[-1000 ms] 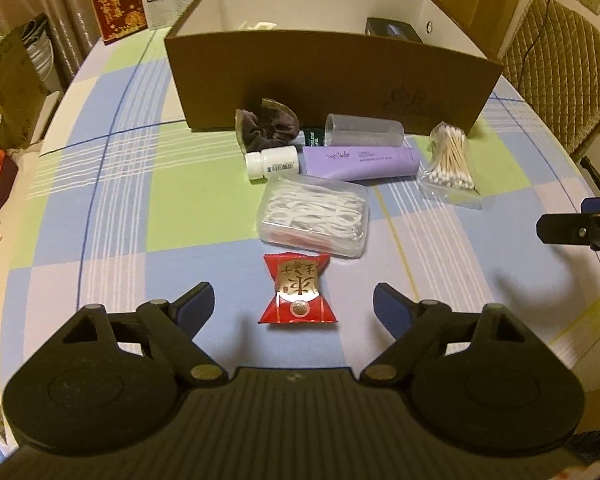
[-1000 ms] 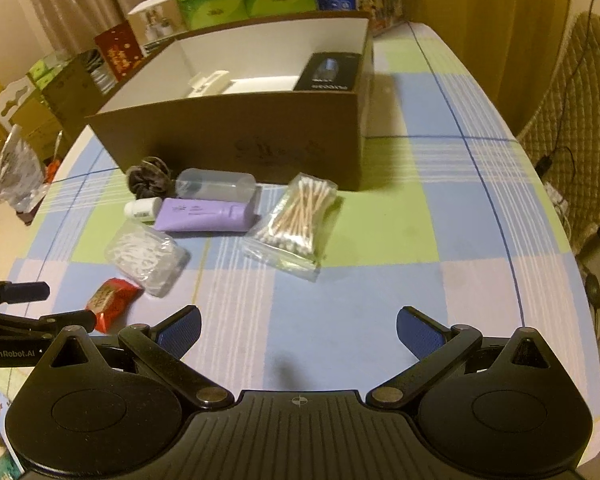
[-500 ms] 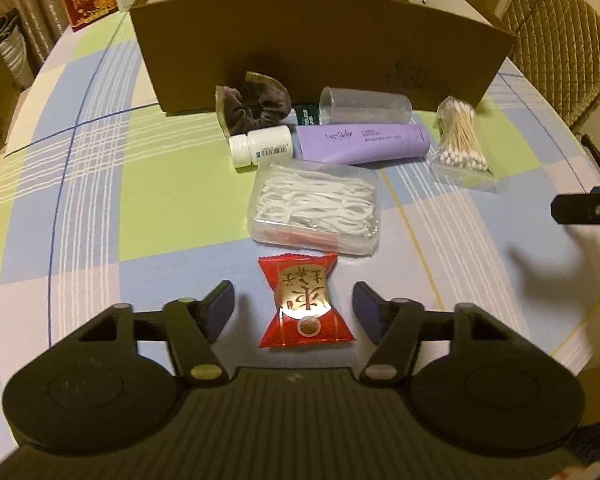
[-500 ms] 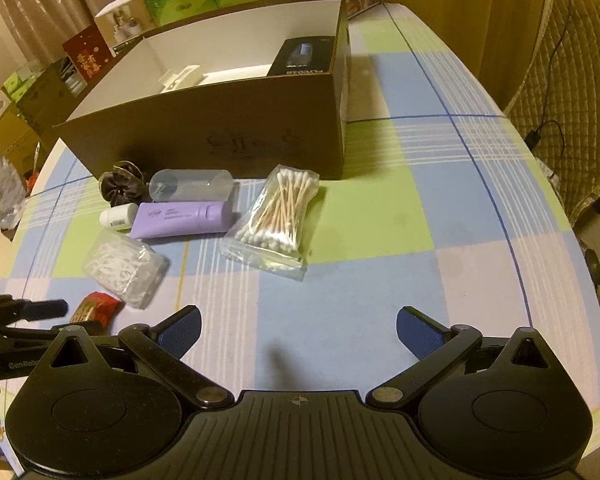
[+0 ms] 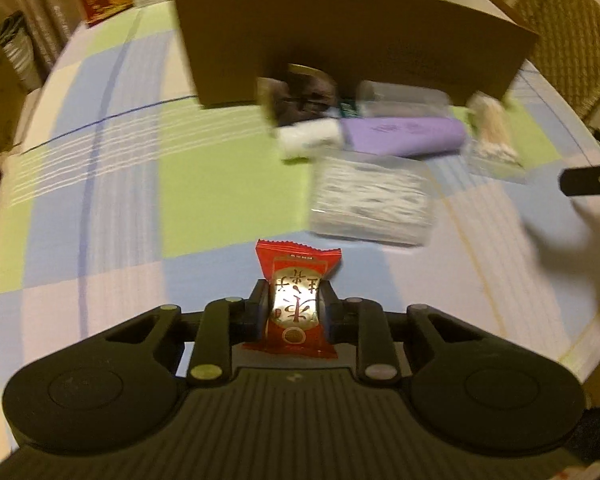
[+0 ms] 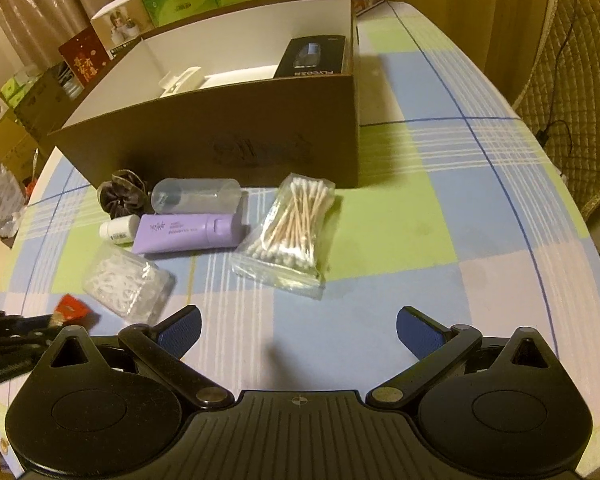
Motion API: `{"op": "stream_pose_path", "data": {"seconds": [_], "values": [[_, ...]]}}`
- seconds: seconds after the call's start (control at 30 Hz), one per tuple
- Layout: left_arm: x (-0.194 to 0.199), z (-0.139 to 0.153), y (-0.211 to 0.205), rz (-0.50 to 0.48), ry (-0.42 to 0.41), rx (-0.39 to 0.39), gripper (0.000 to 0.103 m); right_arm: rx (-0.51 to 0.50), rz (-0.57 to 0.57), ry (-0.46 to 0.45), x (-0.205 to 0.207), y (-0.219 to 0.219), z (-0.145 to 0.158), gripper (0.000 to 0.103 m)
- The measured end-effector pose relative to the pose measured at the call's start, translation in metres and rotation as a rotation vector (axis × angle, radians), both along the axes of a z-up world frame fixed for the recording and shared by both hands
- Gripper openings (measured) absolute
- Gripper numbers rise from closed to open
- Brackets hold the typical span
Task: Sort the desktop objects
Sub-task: 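Lower the left tool onto the red snack packet and close on it, then grasp the bag of cotton swabs with the right tool while the left tool holds the snack packet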
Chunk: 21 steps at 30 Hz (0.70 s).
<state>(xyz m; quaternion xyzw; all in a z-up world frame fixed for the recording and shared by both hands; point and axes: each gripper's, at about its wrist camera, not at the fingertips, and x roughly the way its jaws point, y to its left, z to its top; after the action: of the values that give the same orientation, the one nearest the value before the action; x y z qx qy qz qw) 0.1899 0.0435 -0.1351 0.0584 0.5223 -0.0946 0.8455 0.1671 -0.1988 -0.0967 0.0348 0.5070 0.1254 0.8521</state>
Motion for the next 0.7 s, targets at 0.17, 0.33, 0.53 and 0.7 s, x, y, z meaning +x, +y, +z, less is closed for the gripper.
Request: {"op": "stream_pose_path", "data": {"seconds": [0.17,0.33,0.53,0.7], "values": [[0.014,0.008,0.028,0.084,-0.027,0.004,0.021,-0.006,-0.002,-0.030,0.013,0.009,-0.005,0.101],[0.031,0.018,0.041,0.121,-0.057,-0.003,0.021,-0.042,-0.002,-0.084,0.032,0.018,-0.013,0.099],[0.047,0.026,0.042,0.123,-0.085,-0.019,0.021,-0.031,-0.050,-0.085,0.059,0.021,-0.024,0.075],[0.057,0.026,0.040,0.114,-0.086,-0.026,0.021,-0.042,-0.061,-0.081,0.075,0.027,-0.033,0.066]]}}
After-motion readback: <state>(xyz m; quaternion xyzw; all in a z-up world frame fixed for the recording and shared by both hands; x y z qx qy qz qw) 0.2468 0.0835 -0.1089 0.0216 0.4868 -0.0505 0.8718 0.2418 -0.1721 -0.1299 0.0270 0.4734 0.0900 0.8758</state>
